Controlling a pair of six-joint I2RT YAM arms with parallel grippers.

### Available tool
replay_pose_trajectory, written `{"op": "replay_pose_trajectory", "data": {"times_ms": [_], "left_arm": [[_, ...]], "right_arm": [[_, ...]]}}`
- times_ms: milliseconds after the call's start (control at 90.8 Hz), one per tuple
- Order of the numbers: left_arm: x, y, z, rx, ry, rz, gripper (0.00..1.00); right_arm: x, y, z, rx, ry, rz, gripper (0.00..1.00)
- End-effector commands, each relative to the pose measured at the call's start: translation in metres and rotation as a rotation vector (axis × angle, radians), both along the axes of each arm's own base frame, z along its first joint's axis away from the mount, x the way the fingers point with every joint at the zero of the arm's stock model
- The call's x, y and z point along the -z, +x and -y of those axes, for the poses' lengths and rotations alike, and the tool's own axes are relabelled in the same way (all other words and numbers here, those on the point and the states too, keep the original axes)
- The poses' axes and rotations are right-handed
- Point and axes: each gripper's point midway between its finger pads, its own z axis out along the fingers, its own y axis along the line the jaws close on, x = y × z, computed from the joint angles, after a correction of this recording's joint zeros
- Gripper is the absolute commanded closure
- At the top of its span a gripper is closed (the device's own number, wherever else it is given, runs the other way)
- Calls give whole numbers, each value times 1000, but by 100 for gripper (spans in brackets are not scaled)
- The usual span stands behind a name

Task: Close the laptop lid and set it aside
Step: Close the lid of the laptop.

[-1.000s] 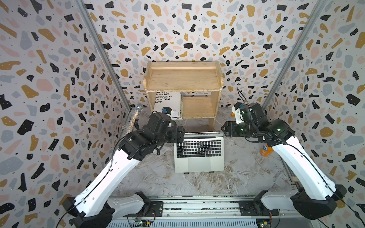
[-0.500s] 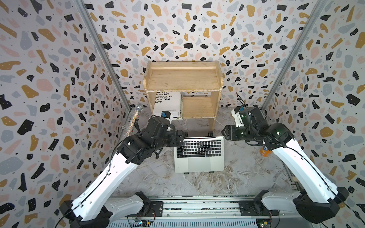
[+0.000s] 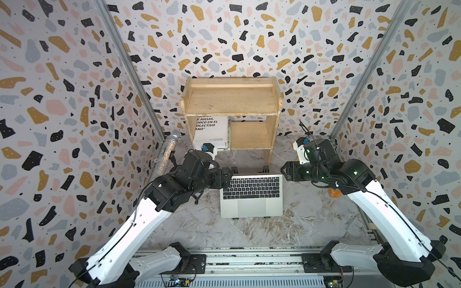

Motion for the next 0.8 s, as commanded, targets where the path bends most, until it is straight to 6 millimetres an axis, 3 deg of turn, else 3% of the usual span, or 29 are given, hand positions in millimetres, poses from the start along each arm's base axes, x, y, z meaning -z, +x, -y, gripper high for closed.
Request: {"op": "replay_pose_trajectory", "data": {"times_ms": [0,793], "left_arm": [[13,-12,-3,19,21,-46,12],[38,-31,-12,28,24,-90,12]], "right_arm": [[8,-16,5,-13,-25,-34,32],[35,-42,6,-37,-70,-69,33]]}}
